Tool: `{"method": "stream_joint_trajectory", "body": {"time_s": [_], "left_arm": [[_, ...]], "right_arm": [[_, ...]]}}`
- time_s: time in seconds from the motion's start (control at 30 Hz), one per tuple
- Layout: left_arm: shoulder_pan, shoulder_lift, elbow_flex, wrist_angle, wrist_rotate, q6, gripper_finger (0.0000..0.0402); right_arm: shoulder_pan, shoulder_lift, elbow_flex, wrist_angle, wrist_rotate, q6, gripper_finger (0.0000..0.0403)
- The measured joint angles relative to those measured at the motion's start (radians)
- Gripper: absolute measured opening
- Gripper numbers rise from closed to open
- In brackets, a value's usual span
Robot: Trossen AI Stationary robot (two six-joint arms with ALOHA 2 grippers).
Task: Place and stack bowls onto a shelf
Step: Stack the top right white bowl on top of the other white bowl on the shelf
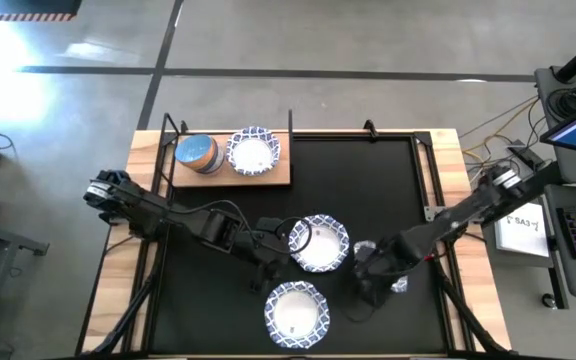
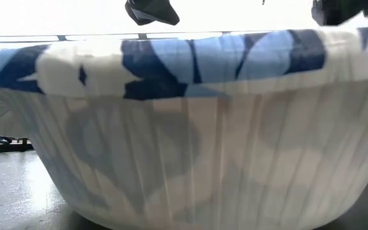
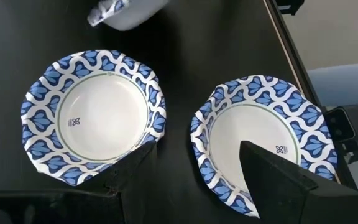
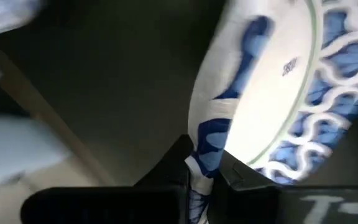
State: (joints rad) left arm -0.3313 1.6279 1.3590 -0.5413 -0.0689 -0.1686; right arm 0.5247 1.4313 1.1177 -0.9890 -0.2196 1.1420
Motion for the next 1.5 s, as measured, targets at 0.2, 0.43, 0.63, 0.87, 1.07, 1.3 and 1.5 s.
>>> {"method": "stream_joint_trajectory", "body": {"time_s": [0.2,0.43,0.63,0.87,1.07,1.3,1.5], "left_arm": [[0.000,0.000,0.000,0.009,0.000,0.003,0.0213],[0.000,0.000,0.000,0.094,0.000,0.049,0.0213],[0.000,-0.005,0.002,0.185,-0.051,0.121,0.0213],[0.000,-0.006,0.021,0.221,-0.061,0.169,0.0213],[-0.003,-0.005,0.020,0.216,0.157,0.208,0.0213],[0.000,-0.003,0.019,0.305,0.158,0.224,0.0213],[-0.003,0.002,0.019,0.347,0.254,0.226,0.0213]], "right_arm": [[0.031,-0.123,0.135,0.051,-0.047,-0.168,0.0012],[0.047,-0.165,0.243,0.177,0.058,-0.421,0.0012],[0.047,-0.118,0.260,0.233,0.053,-0.647,0.0012],[0.047,-0.054,0.261,0.233,0.000,-0.741,0.0012],[0.047,-0.048,0.261,0.236,-0.020,-0.746,0.0012],[0.047,-0.047,0.266,0.278,-0.024,-0.822,0.0012],[0.044,-0.049,0.266,0.298,0.014,-0.890,0.0012]]}}
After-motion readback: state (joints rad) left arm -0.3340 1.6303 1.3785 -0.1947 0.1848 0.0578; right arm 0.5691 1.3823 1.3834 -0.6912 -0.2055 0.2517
